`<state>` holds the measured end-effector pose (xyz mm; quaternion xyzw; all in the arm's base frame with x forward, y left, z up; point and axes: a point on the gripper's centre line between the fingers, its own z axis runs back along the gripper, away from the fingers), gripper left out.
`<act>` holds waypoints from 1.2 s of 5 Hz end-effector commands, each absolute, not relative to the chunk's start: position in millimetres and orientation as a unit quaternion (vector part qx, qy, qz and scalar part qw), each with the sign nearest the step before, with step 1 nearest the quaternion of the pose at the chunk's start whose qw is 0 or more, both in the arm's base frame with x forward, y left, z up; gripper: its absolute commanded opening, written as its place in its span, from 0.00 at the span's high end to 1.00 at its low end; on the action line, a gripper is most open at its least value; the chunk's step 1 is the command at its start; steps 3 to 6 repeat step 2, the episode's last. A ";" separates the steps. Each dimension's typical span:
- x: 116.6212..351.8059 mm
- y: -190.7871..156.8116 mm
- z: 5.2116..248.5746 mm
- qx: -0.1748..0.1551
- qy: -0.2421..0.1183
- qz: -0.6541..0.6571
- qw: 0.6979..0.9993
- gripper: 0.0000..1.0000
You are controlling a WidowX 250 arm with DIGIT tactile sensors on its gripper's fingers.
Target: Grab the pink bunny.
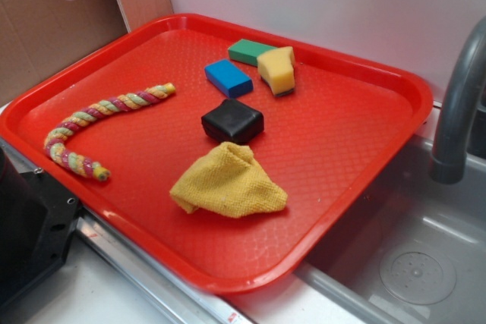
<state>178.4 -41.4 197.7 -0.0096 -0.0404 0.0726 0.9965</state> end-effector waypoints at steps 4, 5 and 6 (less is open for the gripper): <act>189.0 -25.7 201.2 -0.023 -0.037 0.070 0.997 1.00; 189.0 -25.7 201.2 -0.023 -0.037 0.070 0.997 1.00; 189.0 -25.7 201.2 -0.023 -0.037 0.070 0.997 1.00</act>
